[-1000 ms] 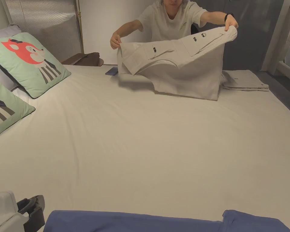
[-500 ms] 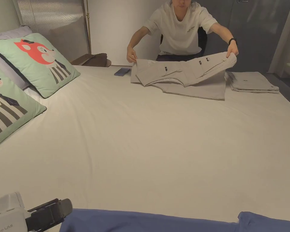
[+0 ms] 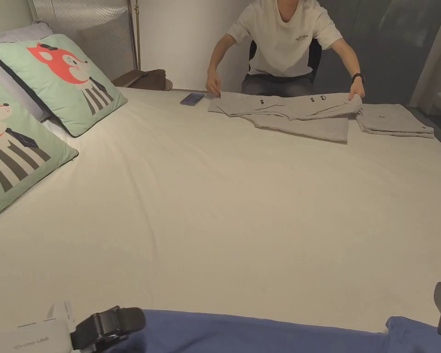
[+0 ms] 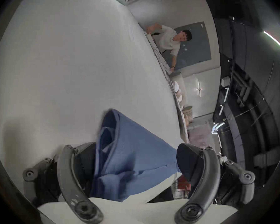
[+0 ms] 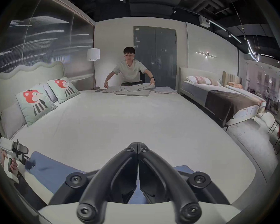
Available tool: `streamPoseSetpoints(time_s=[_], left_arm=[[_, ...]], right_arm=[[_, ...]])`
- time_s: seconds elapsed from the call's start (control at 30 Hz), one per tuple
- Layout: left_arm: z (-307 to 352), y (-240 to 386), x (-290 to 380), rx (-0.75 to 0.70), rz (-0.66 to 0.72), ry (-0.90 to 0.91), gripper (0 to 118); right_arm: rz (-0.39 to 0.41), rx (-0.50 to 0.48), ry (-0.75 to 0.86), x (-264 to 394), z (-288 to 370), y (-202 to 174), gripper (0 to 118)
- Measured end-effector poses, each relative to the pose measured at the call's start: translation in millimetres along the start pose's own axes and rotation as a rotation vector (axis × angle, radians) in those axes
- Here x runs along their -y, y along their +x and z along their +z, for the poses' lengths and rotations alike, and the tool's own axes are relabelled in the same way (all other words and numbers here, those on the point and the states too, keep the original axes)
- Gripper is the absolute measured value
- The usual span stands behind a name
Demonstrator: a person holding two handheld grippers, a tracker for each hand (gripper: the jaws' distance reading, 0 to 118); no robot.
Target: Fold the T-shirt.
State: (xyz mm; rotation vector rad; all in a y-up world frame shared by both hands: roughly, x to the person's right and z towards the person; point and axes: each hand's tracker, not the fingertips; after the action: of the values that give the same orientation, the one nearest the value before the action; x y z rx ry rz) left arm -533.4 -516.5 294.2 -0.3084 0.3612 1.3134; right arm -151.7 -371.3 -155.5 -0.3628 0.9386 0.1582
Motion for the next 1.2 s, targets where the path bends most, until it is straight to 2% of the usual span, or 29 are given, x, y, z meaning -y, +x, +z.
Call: streamPoseSetpoints(time_s=[0.07, 0.13, 0.17, 0.23, 0.27, 0.3, 0.37, 0.47, 0.67, 0.77, 0.97, 1.13, 1.2], left_arm=[[-16, -3, 2, 0.007, -0.032, -0.012, 92], [-26, -3, 1, 0.003, -0.018, -0.022, 75], [-27, -4, 1, -0.003, -0.017, -0.02, 63], [-34, 15, 26, -0.058, 0.005, -0.043, 13], [-35, 14, 28, -0.101, 0.002, -0.044, 9], [-33, 13, 28, -0.121, -0.019, -0.04, 9], [-21, 15, 26, -0.044, 0.057, -0.031, 8], [14, 19, 22, -0.108, -0.001, 0.032, 8], [73, -3, -7, -0.251, 0.004, 0.142, 8], [81, -5, -17, -0.252, -0.046, 0.129, 8], [39, 75, 0, -0.11, -0.194, 0.039, 8], [-43, 120, 29, -0.101, -0.297, -0.106, 8], [-75, 127, 39, -0.121, -0.298, -0.14, 8]], right_arm=[[0.001, -0.002, 0.005, -2, 0, -2, 0], [0.006, -0.003, 0.011, -5, 5, -10, 0], [0.006, -0.005, 0.013, -6, 6, -10, 0], [0.014, -0.007, 0.017, -8, 10, -14, 0], [0.019, -0.004, 0.019, -8, 10, -15, 0], [0.021, -0.005, 0.017, -9, 11, -15, 0], [0.017, -0.005, 0.019, -5, 7, -8, 0], [0.015, -0.004, 0.026, -5, 6, -6, 0], [0.002, -0.016, 0.027, 6, -11, -5, 0], [0.002, -0.034, 0.026, 5, -12, -18, 0], [-0.003, -0.073, 0.032, 8, -15, -16, 0], [-0.021, -0.072, 0.046, 14, -13, 1, 0], [-0.025, -0.064, 0.048, 16, -9, 7, 0]])
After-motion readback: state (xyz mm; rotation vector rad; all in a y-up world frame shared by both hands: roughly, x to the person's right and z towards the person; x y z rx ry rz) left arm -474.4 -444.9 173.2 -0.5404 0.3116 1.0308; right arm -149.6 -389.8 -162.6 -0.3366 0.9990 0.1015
